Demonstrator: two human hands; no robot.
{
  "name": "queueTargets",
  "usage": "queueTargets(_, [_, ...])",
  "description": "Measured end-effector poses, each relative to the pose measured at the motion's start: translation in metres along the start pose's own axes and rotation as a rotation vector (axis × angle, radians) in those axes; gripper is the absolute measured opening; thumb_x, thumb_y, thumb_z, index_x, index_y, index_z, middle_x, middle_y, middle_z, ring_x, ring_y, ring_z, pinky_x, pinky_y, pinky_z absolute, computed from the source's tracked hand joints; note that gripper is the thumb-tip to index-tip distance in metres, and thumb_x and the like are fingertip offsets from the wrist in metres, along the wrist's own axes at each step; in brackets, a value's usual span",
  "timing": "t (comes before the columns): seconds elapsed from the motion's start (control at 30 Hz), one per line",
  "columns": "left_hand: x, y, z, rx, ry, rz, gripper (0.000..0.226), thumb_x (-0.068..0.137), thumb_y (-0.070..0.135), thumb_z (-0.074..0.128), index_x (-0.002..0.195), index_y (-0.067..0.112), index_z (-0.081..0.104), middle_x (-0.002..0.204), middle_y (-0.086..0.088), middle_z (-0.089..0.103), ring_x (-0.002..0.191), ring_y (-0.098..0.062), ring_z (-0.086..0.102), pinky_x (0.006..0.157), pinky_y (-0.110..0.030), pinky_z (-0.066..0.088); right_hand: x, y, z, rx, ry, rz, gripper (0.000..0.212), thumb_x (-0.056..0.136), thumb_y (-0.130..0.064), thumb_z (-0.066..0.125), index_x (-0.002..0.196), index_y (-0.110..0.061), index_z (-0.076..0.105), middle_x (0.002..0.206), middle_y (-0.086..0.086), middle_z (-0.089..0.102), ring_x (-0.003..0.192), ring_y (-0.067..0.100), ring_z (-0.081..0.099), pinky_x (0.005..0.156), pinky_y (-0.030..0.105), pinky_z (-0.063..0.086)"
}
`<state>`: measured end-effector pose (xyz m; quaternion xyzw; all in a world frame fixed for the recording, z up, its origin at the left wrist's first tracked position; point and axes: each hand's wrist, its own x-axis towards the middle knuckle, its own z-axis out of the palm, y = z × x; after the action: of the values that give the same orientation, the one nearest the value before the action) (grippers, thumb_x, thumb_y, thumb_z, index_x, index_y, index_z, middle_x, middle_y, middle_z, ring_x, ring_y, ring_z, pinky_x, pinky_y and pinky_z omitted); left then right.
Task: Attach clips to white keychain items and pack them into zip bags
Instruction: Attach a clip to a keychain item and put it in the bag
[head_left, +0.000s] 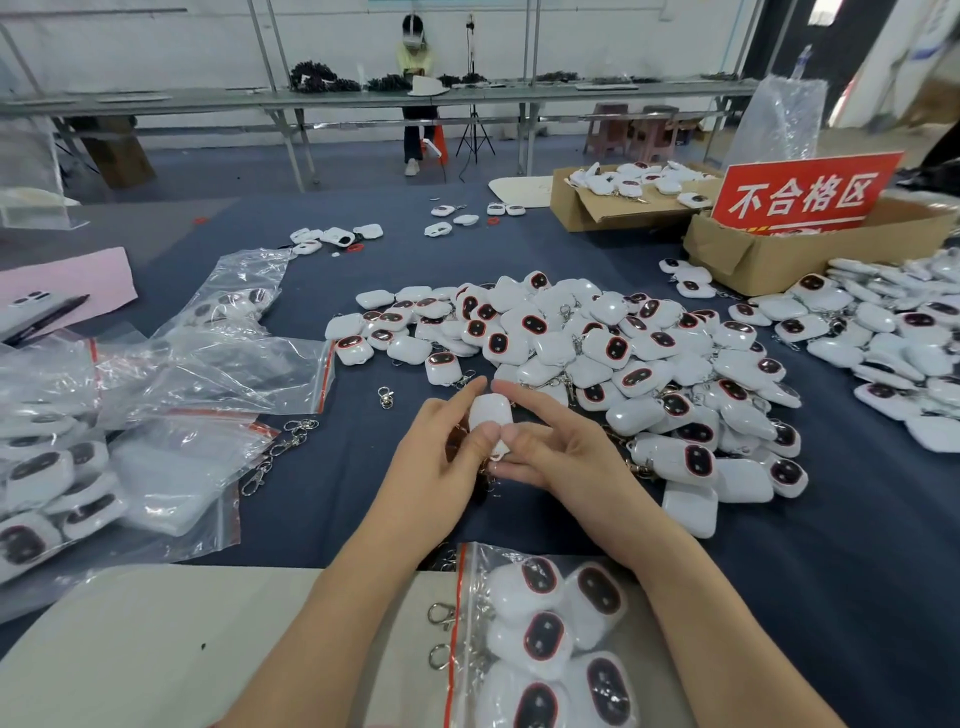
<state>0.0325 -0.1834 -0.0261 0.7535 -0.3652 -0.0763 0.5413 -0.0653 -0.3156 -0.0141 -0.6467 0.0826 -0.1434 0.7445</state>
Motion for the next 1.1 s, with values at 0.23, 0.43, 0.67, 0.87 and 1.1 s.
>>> queueTargets(0.23, [-0.0015, -0.0005, -0.0002, -0.086, -0.024, 0.010, 0.044, 0.094, 0.024, 0.071, 0.135, 0.033, 0.057, 0.100, 0.011, 0.066, 0.093, -0.006, 0.064, 0.085, -0.021, 0.052, 0.0030, 0.0045, -0.0043, 0.117, 0.131, 0.028, 0.035, 0.097, -0.004, 0.061, 0.128, -0.021, 0.066, 0.109, 0.021, 0.069, 0.102, 0.026, 0.073, 0.084, 0.030, 0.060])
queueTargets(0.43, [-0.0001, -0.0040, -0.0007, -0.182, -0.034, -0.011, 0.044, 0.096, 0.019, 0.069, 0.123, 0.051, 0.057, 0.074, 0.015, 0.058, 0.065, -0.012, 0.068, 0.072, -0.021, 0.056, 0.0014, 0.0018, -0.0075, 0.017, 0.090, 0.028, 0.041, 0.093, -0.002, 0.066, 0.125, -0.028, 0.067, 0.088, 0.006, 0.075, 0.089, 0.019, 0.075, 0.078, 0.025, 0.059])
queueTargets(0.67, [0.0024, -0.0071, -0.0013, -0.278, -0.039, 0.010, 0.032, 0.096, 0.020, 0.069, 0.111, 0.049, 0.067, 0.074, -0.001, 0.058, 0.062, -0.013, 0.066, 0.069, -0.026, 0.058, -0.0014, 0.0007, -0.0070, 0.025, 0.113, 0.011, 0.031, 0.092, -0.008, 0.070, 0.117, -0.025, 0.069, 0.078, 0.004, 0.075, 0.079, 0.015, 0.075, 0.073, 0.024, 0.059])
queueTargets(0.87, [0.0024, -0.0067, -0.0015, -0.322, -0.041, 0.010, 0.027, 0.094, 0.021, 0.070, 0.110, 0.043, 0.070, 0.073, 0.006, 0.058, 0.070, -0.015, 0.066, 0.073, -0.032, 0.060, -0.0003, 0.0007, -0.0044, 0.095, 0.184, 0.018, 0.020, 0.090, -0.009, 0.073, 0.106, -0.021, 0.074, 0.081, 0.007, 0.076, 0.074, 0.016, 0.074, 0.070, 0.024, 0.060])
queueTargets(1.1, [0.0013, -0.0017, -0.0015, -0.347, -0.028, -0.003, 0.025, 0.094, 0.020, 0.070, 0.107, 0.041, 0.071, 0.077, 0.002, 0.065, 0.071, -0.017, 0.071, 0.075, -0.034, 0.062, -0.0009, -0.0021, -0.0016, 0.191, 0.172, 0.000, 0.020, 0.089, -0.004, 0.072, 0.094, -0.023, 0.078, 0.093, 0.011, 0.078, 0.084, 0.020, 0.076, 0.073, 0.022, 0.059])
